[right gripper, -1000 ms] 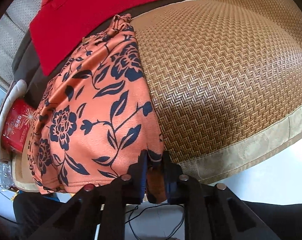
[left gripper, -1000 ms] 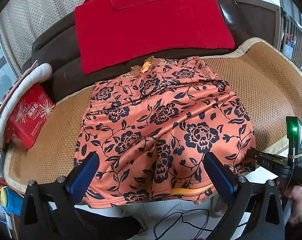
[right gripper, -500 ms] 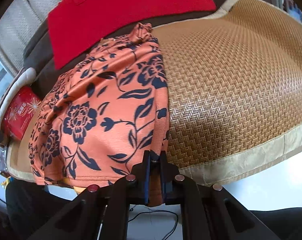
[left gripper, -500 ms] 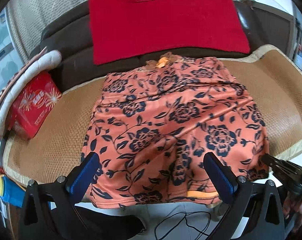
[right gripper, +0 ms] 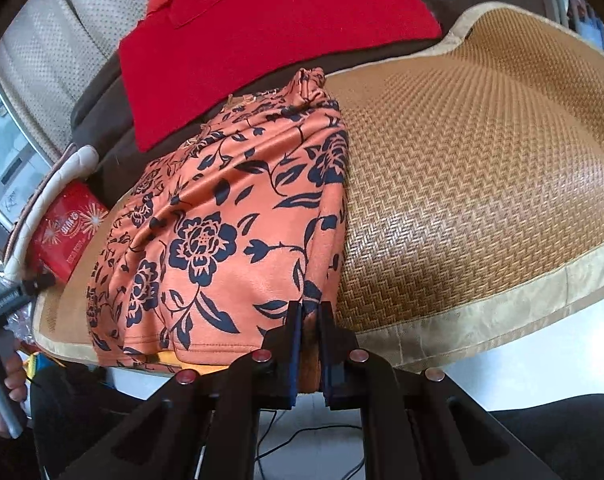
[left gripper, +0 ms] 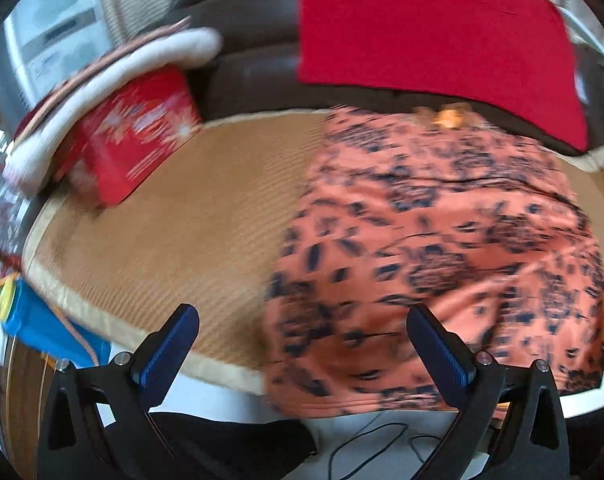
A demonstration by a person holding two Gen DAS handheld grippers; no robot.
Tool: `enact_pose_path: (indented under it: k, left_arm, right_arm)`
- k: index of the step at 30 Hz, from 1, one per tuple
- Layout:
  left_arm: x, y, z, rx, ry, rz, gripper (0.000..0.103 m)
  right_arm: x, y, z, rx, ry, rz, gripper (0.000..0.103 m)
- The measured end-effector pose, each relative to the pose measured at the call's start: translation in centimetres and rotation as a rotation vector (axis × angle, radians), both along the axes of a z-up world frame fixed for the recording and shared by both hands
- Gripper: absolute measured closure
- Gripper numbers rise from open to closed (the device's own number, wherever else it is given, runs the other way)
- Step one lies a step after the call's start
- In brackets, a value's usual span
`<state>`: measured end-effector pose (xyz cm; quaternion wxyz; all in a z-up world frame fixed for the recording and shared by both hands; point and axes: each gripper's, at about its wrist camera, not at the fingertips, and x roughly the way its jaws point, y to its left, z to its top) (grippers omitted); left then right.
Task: Fold small clothes
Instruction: 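Close the right gripper on the blouse hem while the left gripper grasps the hem beside it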
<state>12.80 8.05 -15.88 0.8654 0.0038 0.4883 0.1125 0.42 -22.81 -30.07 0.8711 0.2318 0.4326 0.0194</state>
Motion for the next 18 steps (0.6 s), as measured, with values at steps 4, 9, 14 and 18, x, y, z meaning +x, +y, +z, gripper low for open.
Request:
enact_pose_path:
  k: [4, 9, 14, 18]
  left_arm:
    - [-0.3, 4.2, -2.3, -0.035, 0.052, 0.091, 0.000]
    - [-0.8, 7.1, -4.6, -0.107, 0.092, 0.135, 0.000]
    - [-0.5, 7.3, -6.2, -0.142, 0.118, 0.105, 0.017]
    - [-0.6, 6.8, -7.6, -0.195, 0.150, 0.084, 0.024]
  right_arm:
    - [1.1, 0.2, -1.2, 0.079, 0.038, 0.007, 0.094]
    - [2.2, 0.8, -2.1, 0.161, 0.069, 0.003, 0.094]
    - [2.9, 1.6, -2.3, 0.166, 0.089, 0.005, 0.094]
    - [2.8, 1.5, -2.7, 0.150, 0.109, -0.009, 0.094]
